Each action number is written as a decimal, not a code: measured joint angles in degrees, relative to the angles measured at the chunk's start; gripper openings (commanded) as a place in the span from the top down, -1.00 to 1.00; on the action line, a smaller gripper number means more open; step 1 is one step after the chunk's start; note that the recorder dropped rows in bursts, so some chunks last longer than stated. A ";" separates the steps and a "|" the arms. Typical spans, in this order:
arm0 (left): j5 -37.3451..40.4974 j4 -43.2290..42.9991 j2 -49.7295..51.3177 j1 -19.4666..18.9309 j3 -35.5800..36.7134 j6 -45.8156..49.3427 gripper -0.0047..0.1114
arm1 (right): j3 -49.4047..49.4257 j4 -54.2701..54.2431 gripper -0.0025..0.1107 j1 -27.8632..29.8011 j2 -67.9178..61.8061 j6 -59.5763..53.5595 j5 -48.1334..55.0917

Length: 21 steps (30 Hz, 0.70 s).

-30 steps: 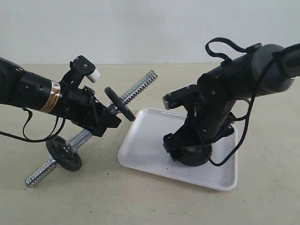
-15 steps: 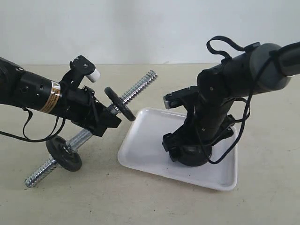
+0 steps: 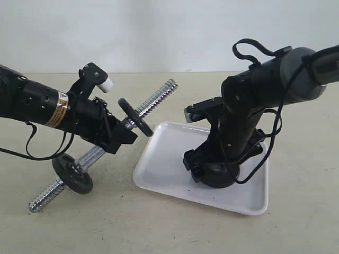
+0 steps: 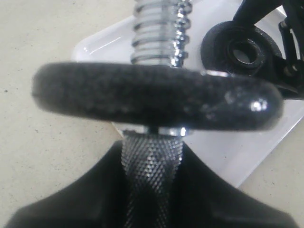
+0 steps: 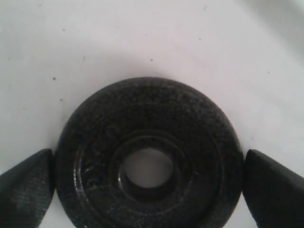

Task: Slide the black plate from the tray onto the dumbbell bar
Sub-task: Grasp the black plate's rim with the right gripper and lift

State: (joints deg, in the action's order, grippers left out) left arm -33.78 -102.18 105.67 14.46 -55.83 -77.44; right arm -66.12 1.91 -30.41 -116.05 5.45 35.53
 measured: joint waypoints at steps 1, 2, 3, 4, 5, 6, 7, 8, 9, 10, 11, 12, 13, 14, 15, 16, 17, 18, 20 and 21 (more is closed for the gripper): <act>0.00 0.00 0.00 0.00 0.00 0.00 0.84 | 0.00 -0.12 0.08 0.00 -0.11 0.02 0.00; 0.00 0.00 0.00 0.00 0.00 0.00 0.84 | -0.11 -0.12 0.48 0.00 -0.11 -0.14 0.03; 0.00 0.00 0.00 0.00 0.00 0.00 0.84 | -0.11 -0.12 0.89 0.00 -0.11 -0.13 0.13; 0.00 0.00 0.00 0.00 0.00 0.00 0.84 | -0.11 -0.12 0.94 0.00 -0.11 -0.13 0.16; 0.00 0.00 0.00 0.00 0.00 0.00 0.84 | -0.11 -0.23 0.93 0.00 -0.11 -0.13 0.16; 0.00 0.00 0.00 0.00 0.00 0.00 0.84 | -0.11 -0.23 0.93 0.00 -0.11 -0.13 0.16; 0.00 0.00 0.00 0.00 0.00 0.00 0.84 | -0.11 -0.23 0.93 0.00 -0.11 -0.13 0.16; 0.00 0.00 0.00 0.00 0.00 0.00 0.84 | -0.11 -0.23 0.93 0.00 -0.11 -0.13 0.16; 0.00 0.00 0.00 0.00 0.00 0.00 0.84 | -0.11 -0.23 0.93 0.00 -0.11 -0.13 0.16; 0.00 0.00 0.00 0.00 0.00 0.00 0.84 | -0.11 -0.23 0.93 0.00 -0.11 -0.13 0.16; 0.00 0.00 0.00 0.00 0.00 0.00 0.84 | -0.11 -0.23 0.93 0.00 -0.11 -0.13 0.26; 0.00 0.00 0.00 0.00 0.00 0.00 0.84 | -0.11 -0.23 0.94 0.00 -0.11 -0.02 0.26; 0.00 0.00 0.00 0.00 0.00 0.00 0.84 | -0.21 -0.23 0.94 0.00 -0.11 -0.02 0.26; 0.00 0.00 0.00 0.00 0.00 0.00 0.84 | -0.21 -0.23 0.94 0.00 -0.11 -0.02 0.37; 0.00 0.00 0.00 0.00 0.00 0.00 0.84 | -0.44 -0.23 0.94 0.00 -0.11 -0.32 0.63; 0.00 0.00 0.00 0.00 0.00 0.00 0.84 | -0.75 -0.23 0.94 0.00 -0.11 -0.43 1.21; 0.00 0.00 0.00 0.00 0.00 0.00 0.84 | -1.00 -0.23 0.94 0.00 -0.11 -0.71 1.52; 0.00 0.00 0.00 0.00 0.00 0.00 0.84 | -1.44 -0.77 0.94 0.00 -0.11 -1.43 2.29; 0.00 0.00 0.00 0.00 0.00 0.00 0.84 | -2.06 -2.61 0.94 0.09 0.76 -4.62 3.92; 0.00 0.00 0.00 0.00 0.00 0.00 0.84 | -2.49 -4.16 0.94 0.09 1.18 -7.14 4.66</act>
State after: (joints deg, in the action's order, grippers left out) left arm -33.78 -102.18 105.67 14.46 -55.83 -77.44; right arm -68.61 -2.25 -30.32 -114.87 -1.70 40.18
